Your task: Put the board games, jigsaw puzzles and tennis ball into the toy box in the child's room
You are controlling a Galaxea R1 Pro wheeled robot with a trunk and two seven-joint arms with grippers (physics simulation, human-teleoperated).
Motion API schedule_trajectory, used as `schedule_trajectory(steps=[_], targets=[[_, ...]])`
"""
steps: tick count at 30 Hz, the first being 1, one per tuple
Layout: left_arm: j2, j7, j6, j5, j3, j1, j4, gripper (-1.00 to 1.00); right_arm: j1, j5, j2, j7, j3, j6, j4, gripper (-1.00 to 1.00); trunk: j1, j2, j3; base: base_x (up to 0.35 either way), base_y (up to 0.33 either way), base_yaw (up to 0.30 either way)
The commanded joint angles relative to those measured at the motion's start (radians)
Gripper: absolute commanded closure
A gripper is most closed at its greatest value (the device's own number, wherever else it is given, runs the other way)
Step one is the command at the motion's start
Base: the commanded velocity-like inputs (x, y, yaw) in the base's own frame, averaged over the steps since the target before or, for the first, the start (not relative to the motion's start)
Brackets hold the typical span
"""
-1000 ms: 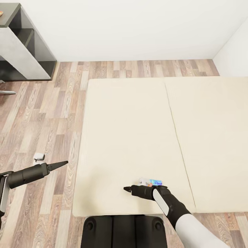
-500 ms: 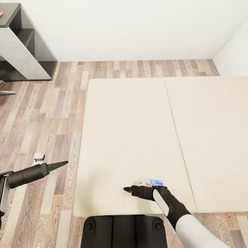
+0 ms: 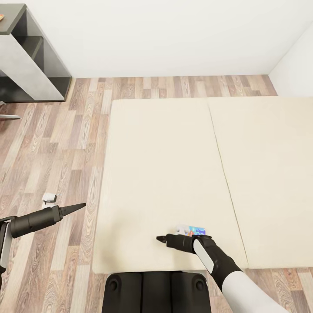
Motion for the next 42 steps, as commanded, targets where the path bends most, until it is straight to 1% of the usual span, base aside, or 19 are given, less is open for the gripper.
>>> schedule_trajectory(steps=[1, 8, 17, 20, 21, 23, 25, 28, 32, 34, 37, 40, 42], targets=[[0.000, -0.005, 0.011, -0.002, 0.000, 0.000, 0.000, -1.00, 0.000, -0.003, 0.000, 0.000, 0.001, -0.001, -0.001, -1.00, 0.001, -0.001, -0.001, 0.000, 0.000, 0.000], [0.001, -0.005, 0.011, -0.002, 0.000, 0.000, 0.000, -1.00, 0.000, -0.002, -0.003, 0.000, 0.001, -0.013, -0.002, -1.00, 0.001, -0.001, -0.001, 0.000, 0.000, 0.000], [0.000, -0.005, 0.011, -0.002, 0.000, 0.000, 0.000, -1.00, 0.005, -0.002, -0.025, -0.006, -0.009, -0.016, -0.029, -1.00, 0.001, -0.001, -0.001, 0.000, 0.000, 0.000], [0.000, -0.005, 0.011, -0.002, 0.000, 0.000, 0.000, -1.00, 0.006, -0.004, -0.046, -0.005, -0.010, -0.016, -0.039, -1.00, 0.001, -0.001, -0.001, 0.000, 0.000, 0.000], [0.000, -0.005, 0.011, -0.002, 0.000, 0.000, 0.000, -1.00, 0.007, -0.006, -0.058, -0.004, -0.010, -0.015, -0.049, -1.00, 0.001, -0.001, -0.001, 0.000, 0.000, 0.000], [0.000, -0.005, 0.011, -0.002, 0.000, 0.000, 0.000, -1.00, 0.007, -0.008, -0.068, -0.004, -0.010, -0.013, -0.065, -1.00, 0.001, -0.001, -0.001, 0.000, 0.000, 0.000], [0.001, -0.004, 0.011, -0.003, 0.000, 0.000, 0.000, -1.00, 0.006, -0.012, -0.083, -0.004, -0.009, -0.003, -0.128, -1.00, 0.001, -0.001, -0.001, 0.000, 0.000, 0.000], [0.000, -0.004, 0.011, -0.003, 0.000, 0.000, 0.000, -1.00, 0.004, -0.013, -0.089, -0.004, -0.009, 0.022, -0.189, -1.00, 0.001, -0.001, -0.001, 0.000, 0.000, 0.000], [0.001, -0.003, 0.011, -0.003, 0.000, 0.000, 0.000, -1.00, 0.003, -0.014, -0.093, -0.005, -0.011, 0.043, -0.207, -1.00, 0.001, -0.001, -0.001, 0.000, 0.000, 0.000], [0.001, -0.003, 0.011, -0.003, 0.000, 0.000, 0.000, -1.00, 0.003, -0.015, -0.109, -0.005, -0.011, 0.049, -0.213, -1.00, 0.001, -0.001, -0.001, 0.000, 0.000, 0.000], [0.000, -0.003, 0.011, -0.003, 0.000, 0.000, 0.000, -1.00, 0.003, -0.015, -0.126, -0.004, -0.012, 0.050, -0.216, -1.00, 0.001, -0.001, -0.001, 0.000, 0.000, 0.000], [0.000, -0.003, 0.011, -0.003, 0.000, 0.000, 0.000, -1.00, 0.003, -0.015, -0.151, -0.003, -0.013, 0.048, -0.216, -1.00, 0.001, -0.001, -0.001, 0.000, 0.000, 0.000], [0.000, -0.003, 0.011, -0.003, 0.000, 0.000, 0.000, -1.00, 0.003, -0.016, -0.162, -0.003, -0.018, 0.047, -0.216, -1.00, 0.001, -0.001, -0.001, 0.000, 0.000, 0.000]])
